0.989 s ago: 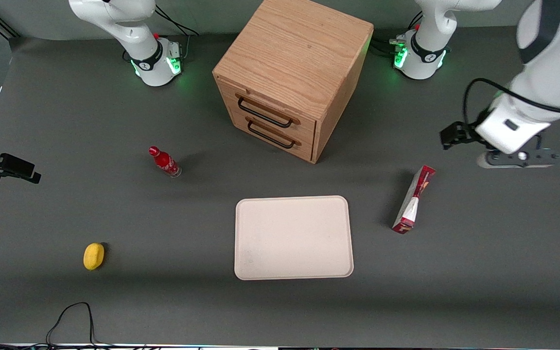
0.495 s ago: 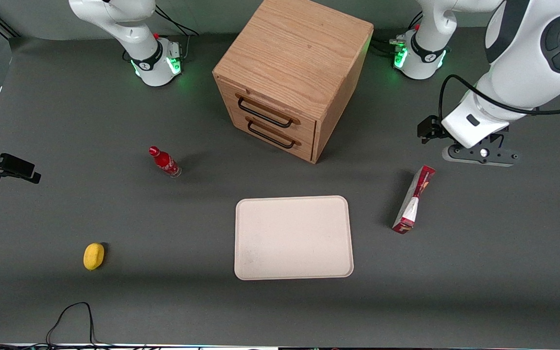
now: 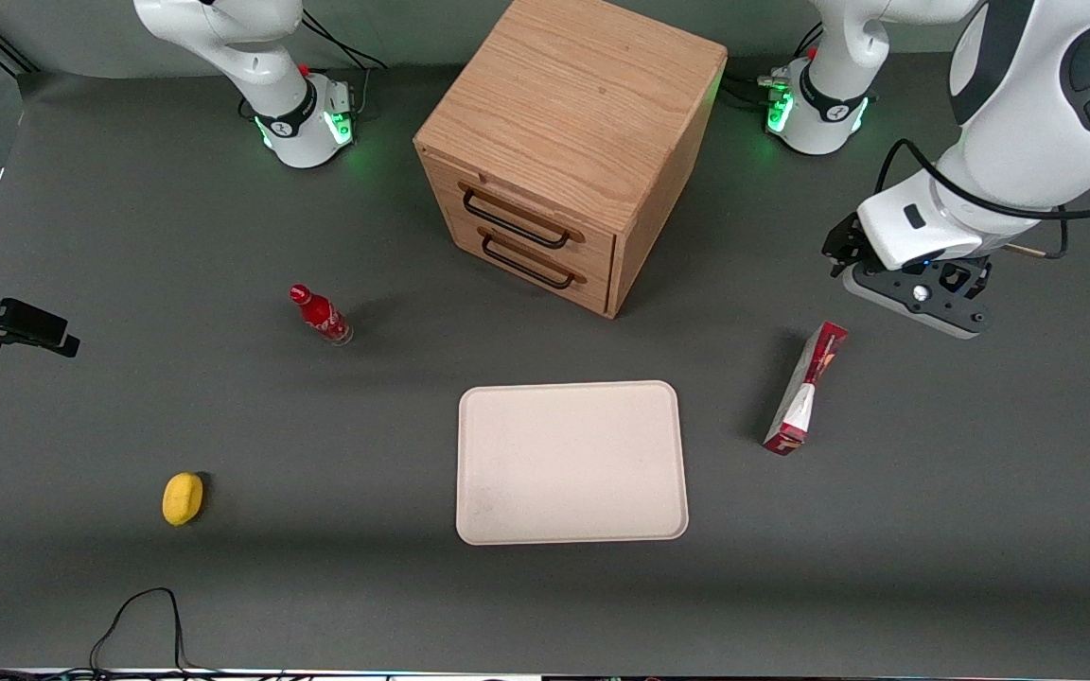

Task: Place red cookie box on tray
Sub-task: 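Move the open left gripper down over the red-and-white cookie box, then close the left gripper on the box end and lift it upright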

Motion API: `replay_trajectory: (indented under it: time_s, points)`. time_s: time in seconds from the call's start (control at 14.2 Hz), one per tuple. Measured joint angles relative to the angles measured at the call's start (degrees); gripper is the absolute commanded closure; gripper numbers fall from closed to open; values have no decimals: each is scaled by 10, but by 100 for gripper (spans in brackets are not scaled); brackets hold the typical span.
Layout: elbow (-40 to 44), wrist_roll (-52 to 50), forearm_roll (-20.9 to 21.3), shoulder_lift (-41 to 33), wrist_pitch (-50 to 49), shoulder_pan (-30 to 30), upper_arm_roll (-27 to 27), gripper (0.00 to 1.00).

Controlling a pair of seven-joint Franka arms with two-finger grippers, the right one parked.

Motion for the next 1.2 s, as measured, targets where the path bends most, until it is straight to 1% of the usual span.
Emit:
replay_trajectory:
  time_s: [0.21, 0.42, 0.57, 0.78, 0.99, 1.2]
  points:
    - [-28, 27, 0, 0, 29, 1, 2, 0]
    - [-88, 32, 0, 1, 82, 4, 5, 0]
    - [-131, 35, 0, 3, 136, 6, 6, 0]
    - [-209, 38, 0, 11, 247, 10, 8, 0]
    - [-264, 40, 1, 38, 329, 13, 8, 0]
    - [-274, 41, 1, 81, 374, 14, 8, 0]
